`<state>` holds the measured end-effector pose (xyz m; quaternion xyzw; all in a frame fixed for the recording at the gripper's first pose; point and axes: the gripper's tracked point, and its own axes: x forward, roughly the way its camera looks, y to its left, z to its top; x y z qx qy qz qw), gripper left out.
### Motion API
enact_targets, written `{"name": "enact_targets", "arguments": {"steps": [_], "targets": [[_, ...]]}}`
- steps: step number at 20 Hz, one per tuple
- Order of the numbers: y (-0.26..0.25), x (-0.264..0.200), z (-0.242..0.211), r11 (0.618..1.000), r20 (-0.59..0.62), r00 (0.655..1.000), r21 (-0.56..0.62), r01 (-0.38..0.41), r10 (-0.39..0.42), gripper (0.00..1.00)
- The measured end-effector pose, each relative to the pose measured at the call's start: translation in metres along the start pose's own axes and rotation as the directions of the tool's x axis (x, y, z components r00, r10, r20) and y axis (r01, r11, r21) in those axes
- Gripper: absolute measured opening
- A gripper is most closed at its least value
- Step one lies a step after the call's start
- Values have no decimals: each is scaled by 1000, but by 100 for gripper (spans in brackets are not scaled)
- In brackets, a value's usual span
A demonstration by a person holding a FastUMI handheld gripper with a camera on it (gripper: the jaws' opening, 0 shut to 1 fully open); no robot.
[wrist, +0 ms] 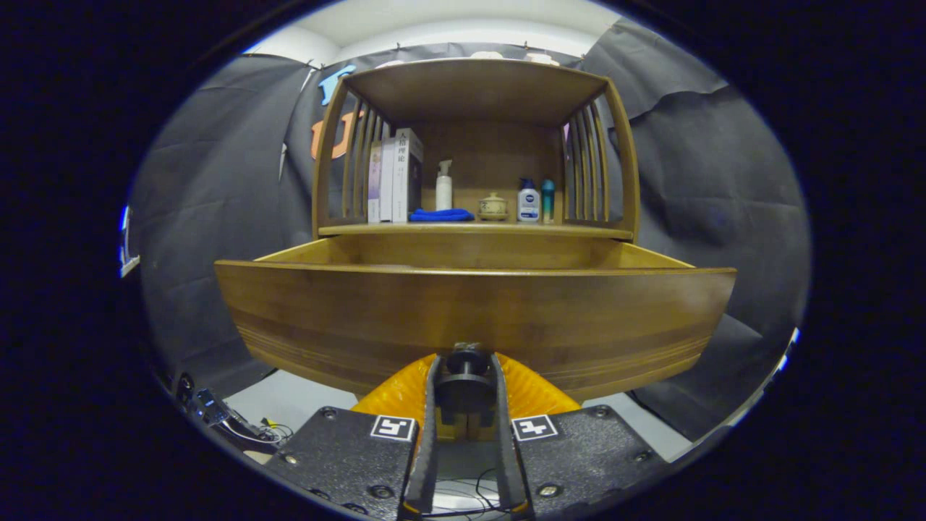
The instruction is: Pull open the drawer, take out the items inside it, and place them on the countertop above the cabinet.
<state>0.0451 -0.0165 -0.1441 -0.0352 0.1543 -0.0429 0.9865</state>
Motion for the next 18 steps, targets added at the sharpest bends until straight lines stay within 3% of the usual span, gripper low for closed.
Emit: {"name": "enact_targets", "arguments": {"steps": [8,15,17,18], "targets": [[0,-13,-8,1000,-69,997,0,-21,21,36],[12,-52,27,993,-152,983,-31,-113,108,81],[28,-62,43,978,-173,963,35,-204,207,92],[33,-63,53,972,-182,955,71,-226,235,93]]}}
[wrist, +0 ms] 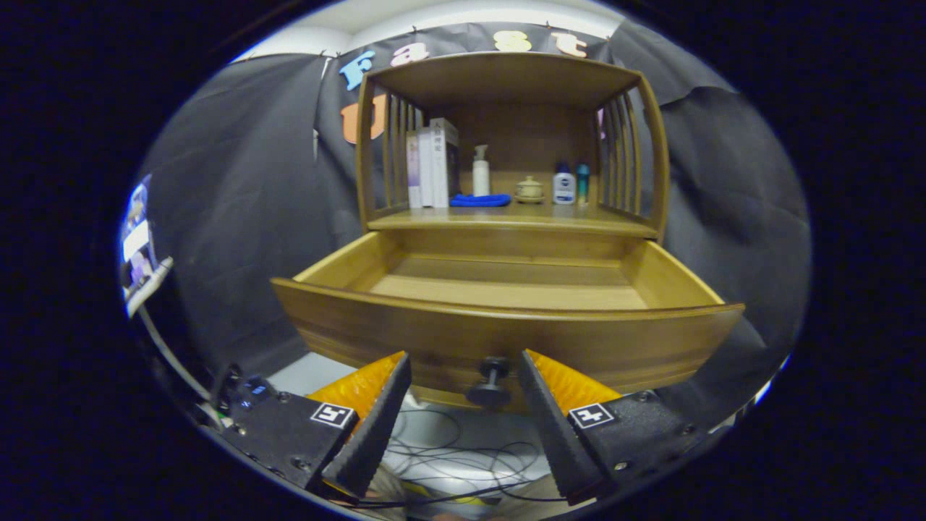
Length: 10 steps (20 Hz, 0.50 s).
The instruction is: Pull open the drawer, take out the items inside it, and place them on the countertop above the cabinet.
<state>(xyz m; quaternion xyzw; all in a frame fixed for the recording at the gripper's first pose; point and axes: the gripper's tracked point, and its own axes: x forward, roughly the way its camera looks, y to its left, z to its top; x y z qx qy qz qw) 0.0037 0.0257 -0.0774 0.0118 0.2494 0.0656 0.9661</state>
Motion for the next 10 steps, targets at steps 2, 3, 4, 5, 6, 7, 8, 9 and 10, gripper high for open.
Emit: {"name": "enact_targets", "arguments": {"steps": [2,3,4,5,6,7,8,9,10], "targets": [[-8,-1,16,1000,-31,1000,29,9,-8,94],[-12,3,25,1000,-36,999,23,18,-17,97],[-18,7,34,999,-51,998,12,42,-42,97],[-20,12,41,999,-53,997,-4,49,-50,97],[-21,19,50,999,-68,996,-16,49,-50,97],[-21,25,53,999,-94,995,-19,45,-47,97],[-20,33,57,999,-130,991,-21,35,-38,97],[-21,43,57,999,-180,983,-12,34,-36,97],[-21,50,53,1000,-254,967,-11,25,-27,97]]}}
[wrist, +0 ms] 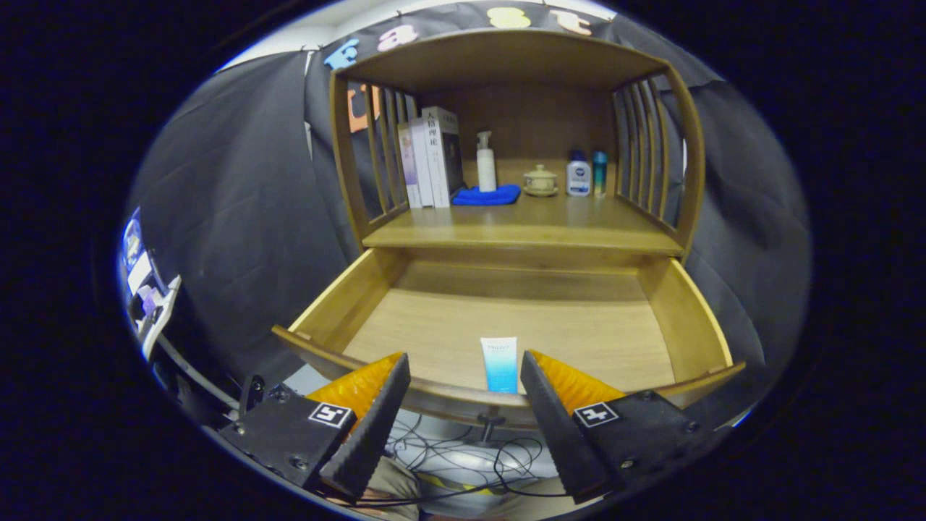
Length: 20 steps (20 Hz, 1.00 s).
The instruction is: Pull open the drawer, take out the items inside it, and place them on the countertop above the cabinet.
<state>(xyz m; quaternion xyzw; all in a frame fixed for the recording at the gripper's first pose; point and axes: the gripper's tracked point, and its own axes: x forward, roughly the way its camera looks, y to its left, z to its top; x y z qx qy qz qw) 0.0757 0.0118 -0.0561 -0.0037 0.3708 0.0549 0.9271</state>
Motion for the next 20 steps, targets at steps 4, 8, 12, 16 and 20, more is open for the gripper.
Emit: {"name": "enact_targets", "arguments": {"steps": [4,8,12,16,20], "targets": [[-5,28,-3,999,-183,983,52,-4,14,97],[-21,61,-11,996,-355,933,31,78,-62,96],[-26,90,-24,991,-494,865,44,124,-86,95],[-35,111,-37,987,-576,811,47,157,-101,92],[-44,117,-48,982,-602,785,3,189,-149,81]]}}
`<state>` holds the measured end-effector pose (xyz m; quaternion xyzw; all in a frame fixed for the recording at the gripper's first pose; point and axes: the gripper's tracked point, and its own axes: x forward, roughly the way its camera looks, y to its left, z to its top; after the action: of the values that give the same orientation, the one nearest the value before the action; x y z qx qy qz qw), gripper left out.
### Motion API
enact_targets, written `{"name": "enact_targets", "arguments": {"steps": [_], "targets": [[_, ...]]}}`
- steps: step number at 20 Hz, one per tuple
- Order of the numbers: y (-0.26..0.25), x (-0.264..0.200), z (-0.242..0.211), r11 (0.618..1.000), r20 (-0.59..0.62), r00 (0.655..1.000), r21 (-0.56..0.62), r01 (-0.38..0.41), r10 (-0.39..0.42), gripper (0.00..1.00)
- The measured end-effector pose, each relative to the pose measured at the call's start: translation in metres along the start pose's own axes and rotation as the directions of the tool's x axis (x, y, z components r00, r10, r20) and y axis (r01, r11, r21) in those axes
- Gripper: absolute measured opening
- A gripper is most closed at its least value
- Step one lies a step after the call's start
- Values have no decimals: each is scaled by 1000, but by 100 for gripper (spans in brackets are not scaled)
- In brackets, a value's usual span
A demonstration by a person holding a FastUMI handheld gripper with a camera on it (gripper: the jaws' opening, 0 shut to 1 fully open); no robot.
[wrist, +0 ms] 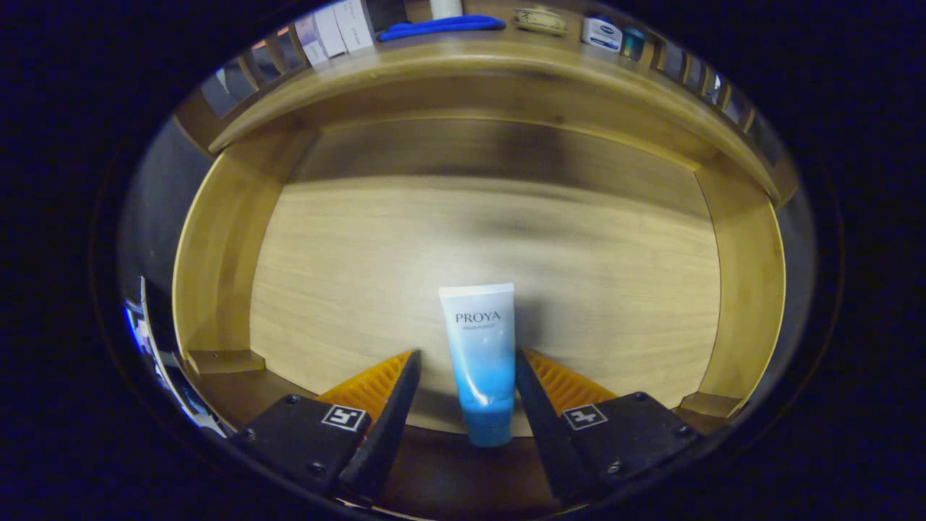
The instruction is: Pull open the drawer, take out the items inside it, and place them on the countertop above the cabinet.
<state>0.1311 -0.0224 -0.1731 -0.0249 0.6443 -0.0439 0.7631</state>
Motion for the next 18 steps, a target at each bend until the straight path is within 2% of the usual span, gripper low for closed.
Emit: {"name": "enact_targets", "arguments": {"steps": [3,7,8,11,18], "targets": [[-5,1,2,997,24,999,-73,35,-33,67],[-1,0,3,1000,43,999,-25,-2,3,54],[0,-2,5,1000,51,998,-3,-20,20,53],[-3,-14,15,1000,105,994,7,-10,9,52],[-7,-81,48,1000,227,974,21,-19,14,51]]}}
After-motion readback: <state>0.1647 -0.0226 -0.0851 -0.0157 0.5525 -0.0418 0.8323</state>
